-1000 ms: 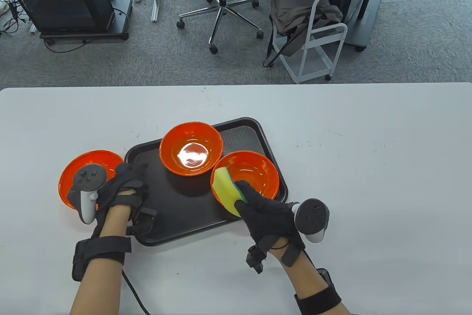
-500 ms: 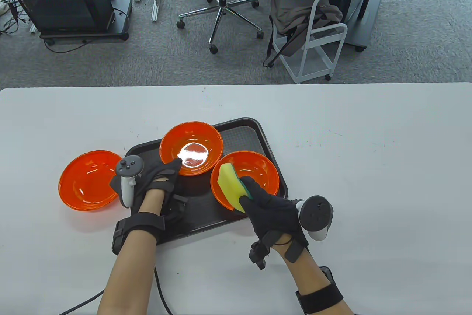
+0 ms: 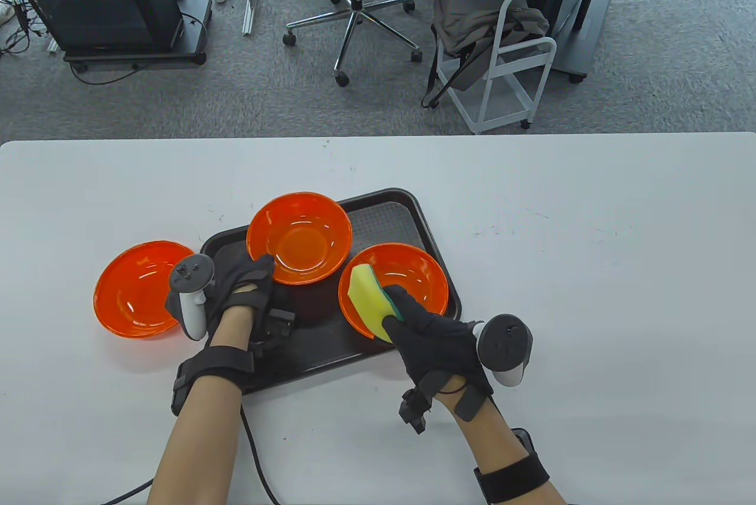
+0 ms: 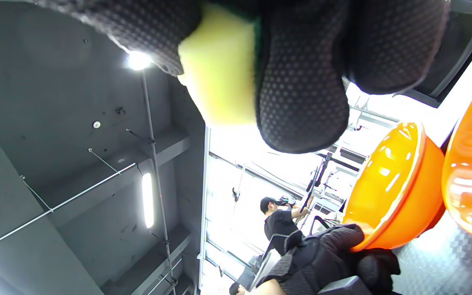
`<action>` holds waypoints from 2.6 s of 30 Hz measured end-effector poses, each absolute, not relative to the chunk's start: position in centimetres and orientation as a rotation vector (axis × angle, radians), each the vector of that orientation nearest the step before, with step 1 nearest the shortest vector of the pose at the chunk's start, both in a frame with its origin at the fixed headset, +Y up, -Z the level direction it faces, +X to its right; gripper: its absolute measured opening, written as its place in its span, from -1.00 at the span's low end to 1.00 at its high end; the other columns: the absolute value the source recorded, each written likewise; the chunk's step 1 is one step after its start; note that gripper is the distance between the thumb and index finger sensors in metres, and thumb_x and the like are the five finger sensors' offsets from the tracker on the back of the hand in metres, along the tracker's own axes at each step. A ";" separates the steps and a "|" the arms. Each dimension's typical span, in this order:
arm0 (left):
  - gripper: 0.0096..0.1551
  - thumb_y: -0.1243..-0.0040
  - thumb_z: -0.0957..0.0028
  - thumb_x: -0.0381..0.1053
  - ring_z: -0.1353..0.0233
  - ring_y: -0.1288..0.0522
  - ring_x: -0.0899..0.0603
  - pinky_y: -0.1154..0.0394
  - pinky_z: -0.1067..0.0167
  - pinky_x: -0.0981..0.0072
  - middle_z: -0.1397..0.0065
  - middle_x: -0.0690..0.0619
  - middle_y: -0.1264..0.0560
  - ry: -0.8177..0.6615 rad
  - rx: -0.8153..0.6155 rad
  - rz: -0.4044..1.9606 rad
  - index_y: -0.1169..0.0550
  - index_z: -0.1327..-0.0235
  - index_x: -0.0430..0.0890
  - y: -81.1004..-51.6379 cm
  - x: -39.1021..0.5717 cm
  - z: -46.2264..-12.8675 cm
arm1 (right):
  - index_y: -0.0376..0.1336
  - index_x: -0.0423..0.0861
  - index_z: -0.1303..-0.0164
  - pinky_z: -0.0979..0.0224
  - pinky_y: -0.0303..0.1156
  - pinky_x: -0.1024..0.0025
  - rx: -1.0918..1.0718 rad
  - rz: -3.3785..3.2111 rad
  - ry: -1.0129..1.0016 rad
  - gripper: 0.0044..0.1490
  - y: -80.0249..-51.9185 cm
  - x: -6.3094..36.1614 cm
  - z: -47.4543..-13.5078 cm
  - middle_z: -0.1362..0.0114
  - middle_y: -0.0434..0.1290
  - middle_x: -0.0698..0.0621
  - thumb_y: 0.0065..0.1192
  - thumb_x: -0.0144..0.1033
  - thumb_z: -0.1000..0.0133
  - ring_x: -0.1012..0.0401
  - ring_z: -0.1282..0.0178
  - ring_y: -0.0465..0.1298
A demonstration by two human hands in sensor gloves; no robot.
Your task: Wipe bowl with sponge
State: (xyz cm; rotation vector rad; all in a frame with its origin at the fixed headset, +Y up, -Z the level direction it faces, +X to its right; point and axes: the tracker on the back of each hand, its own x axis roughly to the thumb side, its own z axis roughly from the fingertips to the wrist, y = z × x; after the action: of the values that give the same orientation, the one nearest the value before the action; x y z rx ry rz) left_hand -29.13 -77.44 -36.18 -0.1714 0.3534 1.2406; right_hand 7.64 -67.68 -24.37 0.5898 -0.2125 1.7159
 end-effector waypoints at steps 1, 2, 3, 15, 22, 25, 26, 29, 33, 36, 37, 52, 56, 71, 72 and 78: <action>-0.24 -0.21 -0.12 0.14 0.50 -0.74 0.06 -0.74 0.43 0.21 0.18 -0.10 -0.68 0.335 -0.162 1.240 -0.29 -0.37 -0.31 -77.1 -29.3 -35.9 | 0.14 -0.32 -0.35 -0.09 0.52 -0.12 0.592 1.715 -0.213 -0.36 -67.7 7.6 -24.3 -0.23 0.53 -0.38 0.27 -0.23 -0.22 -0.03 0.08 0.71; -0.25 -0.21 -0.12 0.13 0.50 -0.74 0.07 -0.74 0.43 0.22 0.18 -0.10 -0.68 0.323 -0.159 1.241 -0.30 -0.37 -0.30 -76.6 -29.5 -35.6 | 0.14 -0.32 -0.35 -0.09 0.52 -0.12 0.595 1.714 -0.215 -0.36 -67.6 7.6 -24.3 -0.23 0.53 -0.38 0.26 -0.23 -0.22 -0.02 0.08 0.71; -0.25 -0.21 -0.12 0.13 0.51 -0.74 0.07 -0.73 0.43 0.22 0.18 -0.10 -0.68 0.306 -0.152 1.243 -0.30 -0.37 -0.30 -76.1 -29.6 -35.2 | 0.15 -0.32 -0.35 -0.09 0.52 -0.12 0.598 1.715 -0.218 -0.36 -67.6 7.6 -24.3 -0.23 0.53 -0.38 0.27 -0.23 -0.22 -0.02 0.08 0.71; -0.28 -0.16 -0.14 0.14 0.52 -0.72 0.08 -0.73 0.43 0.22 0.21 -0.09 -0.67 0.097 -0.191 1.117 -0.32 -0.39 -0.27 -71.5 -29.0 -29.4 | 0.15 -0.32 -0.35 -0.09 0.52 -0.12 0.596 1.695 -0.231 -0.36 -67.4 7.7 -24.1 -0.24 0.53 -0.38 0.27 -0.23 -0.21 -0.02 0.08 0.71; -0.29 -0.16 -0.14 0.15 0.56 -0.71 0.09 -0.73 0.47 0.23 0.25 -0.10 -0.67 -0.002 -0.187 1.050 -0.35 -0.38 -0.28 -71.0 -27.8 -27.6 | 0.16 -0.29 -0.36 -0.10 0.52 -0.11 0.624 1.775 -0.281 -0.37 -66.8 7.9 -23.8 -0.26 0.52 -0.37 0.28 -0.25 -0.20 -0.02 0.07 0.71; -0.29 -0.15 -0.14 0.15 0.56 -0.71 0.09 -0.72 0.47 0.23 0.26 -0.10 -0.67 -0.038 -0.200 1.045 -0.35 -0.38 -0.28 -70.6 -27.4 -27.5 | 0.18 -0.26 -0.36 -0.11 0.52 -0.10 0.634 1.868 -0.347 -0.37 -66.3 8.0 -23.6 -0.29 0.50 -0.38 0.32 -0.28 -0.17 -0.02 0.05 0.69; -0.29 -0.15 -0.14 0.15 0.57 -0.71 0.09 -0.73 0.47 0.23 0.26 -0.09 -0.67 -0.048 -0.187 1.033 -0.35 -0.37 -0.28 -70.3 -27.2 -27.3 | 0.19 -0.25 -0.36 -0.12 0.51 -0.10 0.640 1.913 -0.380 -0.37 -66.0 7.9 -23.5 -0.31 0.49 -0.38 0.34 -0.30 -0.16 -0.03 0.03 0.68; -0.29 -0.16 -0.14 0.15 0.57 -0.71 0.09 -0.73 0.47 0.23 0.26 -0.10 -0.67 -0.079 -0.168 0.997 -0.36 -0.37 -0.28 -69.7 -26.8 -27.0 | 0.20 -0.22 -0.35 -0.13 0.50 -0.11 0.708 2.129 -0.499 -0.37 -64.9 7.7 -22.8 -0.34 0.48 -0.37 0.38 -0.32 -0.14 -0.04 0.02 0.67; -0.31 -0.16 -0.14 0.14 0.58 -0.71 0.09 -0.73 0.48 0.22 0.28 -0.10 -0.68 -0.110 -0.159 0.959 -0.39 -0.38 -0.25 -69.2 -26.0 -26.7 | 0.22 -0.18 -0.35 -0.15 0.49 -0.10 0.785 2.295 -0.601 -0.37 -64.0 7.0 -22.1 -0.36 0.48 -0.33 0.41 -0.31 -0.12 -0.03 0.00 0.66; -0.31 -0.16 -0.14 0.15 0.59 -0.70 0.09 -0.73 0.49 0.23 0.29 -0.10 -0.68 -0.126 -0.162 0.951 -0.39 -0.38 -0.25 -69.1 -25.6 -26.6 | 0.23 -0.17 -0.35 -0.17 0.48 -0.11 0.859 2.398 -0.646 -0.36 -63.5 6.2 -21.6 -0.38 0.46 -0.33 0.43 -0.32 -0.11 -0.04 -0.02 0.64; -0.31 -0.16 -0.14 0.15 0.59 -0.70 0.09 -0.73 0.49 0.23 0.29 -0.10 -0.68 -0.126 -0.161 0.952 -0.39 -0.38 -0.25 -69.1 -25.6 -26.6 | 0.23 -0.16 -0.35 -0.17 0.48 -0.11 0.892 2.452 -0.671 -0.36 -63.4 5.9 -21.4 -0.39 0.46 -0.32 0.44 -0.32 -0.10 -0.04 -0.03 0.64; -0.33 -0.17 -0.14 0.15 0.60 -0.70 0.09 -0.73 0.49 0.22 0.30 -0.09 -0.69 -0.227 -0.189 0.924 -0.42 -0.39 -0.21 -68.7 -23.0 -26.0 | 0.26 -0.13 -0.31 -0.20 0.43 -0.12 1.172 3.073 -0.476 -0.42 -64.7 0.3 -21.4 -0.38 0.51 -0.25 0.41 -0.32 -0.11 -0.04 -0.03 0.61; -0.33 -0.17 -0.14 0.15 0.60 -0.70 0.09 -0.73 0.49 0.22 0.30 -0.09 -0.69 -0.233 -0.175 0.892 -0.42 -0.39 -0.21 -68.7 -22.7 -25.8 | 0.25 -0.13 -0.33 -0.21 0.42 -0.14 1.238 3.004 -0.494 -0.42 -65.2 -0.5 -21.7 -0.40 0.49 -0.25 0.39 -0.31 -0.12 -0.04 -0.06 0.60; -0.34 -0.18 -0.13 0.14 0.60 -0.70 0.08 -0.72 0.49 0.22 0.31 -0.10 -0.69 -0.174 -0.107 0.905 -0.44 -0.38 -0.20 -68.0 -24.5 -26.2 | 0.26 -0.10 -0.33 -0.26 0.35 -0.22 1.334 3.044 -0.076 -0.45 -65.1 -2.7 -19.7 -0.44 0.46 -0.24 0.34 -0.35 -0.13 -0.11 -0.16 0.53; -0.34 -0.18 -0.13 0.14 0.60 -0.69 0.08 -0.72 0.49 0.22 0.31 -0.10 -0.69 -0.174 -0.106 0.904 -0.44 -0.38 -0.20 -68.0 -24.6 -26.2 | 0.26 -0.10 -0.33 -0.27 0.35 -0.22 1.304 3.086 -0.075 -0.45 -65.1 -2.5 -19.8 -0.44 0.46 -0.24 0.35 -0.35 -0.13 -0.12 -0.16 0.53; -0.35 -0.18 -0.13 0.14 0.63 -0.69 0.08 -0.73 0.50 0.22 0.32 -0.11 -0.69 -0.198 -0.132 0.910 -0.44 -0.37 -0.21 -68.2 -24.2 -26.2 | 0.27 -0.10 -0.32 -0.26 0.35 -0.22 1.168 3.219 -0.153 -0.46 -65.1 -1.6 -20.3 -0.44 0.46 -0.24 0.35 -0.36 -0.13 -0.12 -0.16 0.52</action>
State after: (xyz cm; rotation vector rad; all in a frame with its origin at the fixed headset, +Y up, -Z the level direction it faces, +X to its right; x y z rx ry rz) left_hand -24.18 -68.18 -26.19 -0.1324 -0.1978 0.9102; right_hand -1.59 -65.07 -20.32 1.1678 -0.1525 3.2193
